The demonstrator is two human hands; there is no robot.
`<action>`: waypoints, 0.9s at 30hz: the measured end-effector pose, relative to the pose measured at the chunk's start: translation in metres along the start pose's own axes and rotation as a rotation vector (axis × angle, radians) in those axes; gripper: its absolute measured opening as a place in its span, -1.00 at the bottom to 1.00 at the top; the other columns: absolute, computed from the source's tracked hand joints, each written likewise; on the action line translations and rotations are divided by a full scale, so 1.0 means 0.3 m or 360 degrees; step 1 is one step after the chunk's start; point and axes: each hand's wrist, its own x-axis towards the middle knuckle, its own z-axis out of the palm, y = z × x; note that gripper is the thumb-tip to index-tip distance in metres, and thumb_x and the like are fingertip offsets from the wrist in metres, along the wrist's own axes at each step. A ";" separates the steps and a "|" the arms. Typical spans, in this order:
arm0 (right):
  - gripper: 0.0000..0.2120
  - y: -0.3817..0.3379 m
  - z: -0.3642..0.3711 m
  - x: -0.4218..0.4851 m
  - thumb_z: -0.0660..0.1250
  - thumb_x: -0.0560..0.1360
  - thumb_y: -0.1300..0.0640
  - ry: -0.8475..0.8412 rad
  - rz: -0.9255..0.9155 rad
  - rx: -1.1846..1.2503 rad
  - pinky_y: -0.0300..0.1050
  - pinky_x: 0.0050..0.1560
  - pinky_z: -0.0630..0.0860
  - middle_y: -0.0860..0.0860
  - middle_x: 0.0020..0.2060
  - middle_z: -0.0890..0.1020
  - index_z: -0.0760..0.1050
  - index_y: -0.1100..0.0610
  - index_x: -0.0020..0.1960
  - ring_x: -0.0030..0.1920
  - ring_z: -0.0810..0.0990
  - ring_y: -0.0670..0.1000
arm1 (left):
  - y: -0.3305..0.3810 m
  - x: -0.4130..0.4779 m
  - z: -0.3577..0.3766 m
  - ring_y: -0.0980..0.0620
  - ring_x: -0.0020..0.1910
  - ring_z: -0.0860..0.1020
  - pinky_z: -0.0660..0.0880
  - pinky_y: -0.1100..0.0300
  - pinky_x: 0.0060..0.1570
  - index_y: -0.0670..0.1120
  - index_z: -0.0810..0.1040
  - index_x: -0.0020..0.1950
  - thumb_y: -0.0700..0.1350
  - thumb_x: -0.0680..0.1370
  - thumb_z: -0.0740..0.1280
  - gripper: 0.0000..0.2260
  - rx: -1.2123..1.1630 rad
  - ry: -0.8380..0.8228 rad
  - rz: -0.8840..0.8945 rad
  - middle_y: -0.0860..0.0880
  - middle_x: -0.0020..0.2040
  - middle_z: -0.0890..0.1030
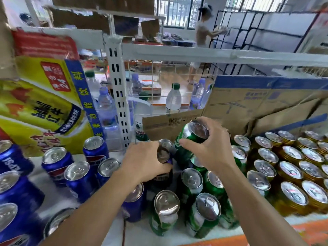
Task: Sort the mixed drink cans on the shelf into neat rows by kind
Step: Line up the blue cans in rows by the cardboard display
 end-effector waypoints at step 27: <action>-0.57 -0.074 0.145 0.088 0.31 0.45 -0.29 -0.1020 -0.0154 -0.0914 -0.03 -0.13 0.46 0.01 -0.05 0.52 0.41 0.06 0.02 -0.05 0.52 0.08 | -0.175 -0.033 -0.213 0.11 0.04 0.43 0.32 0.21 -0.02 0.01 0.53 0.26 0.10 0.38 0.50 -0.51 -0.0409 0.0750 -0.0417 0.04 0.12 0.56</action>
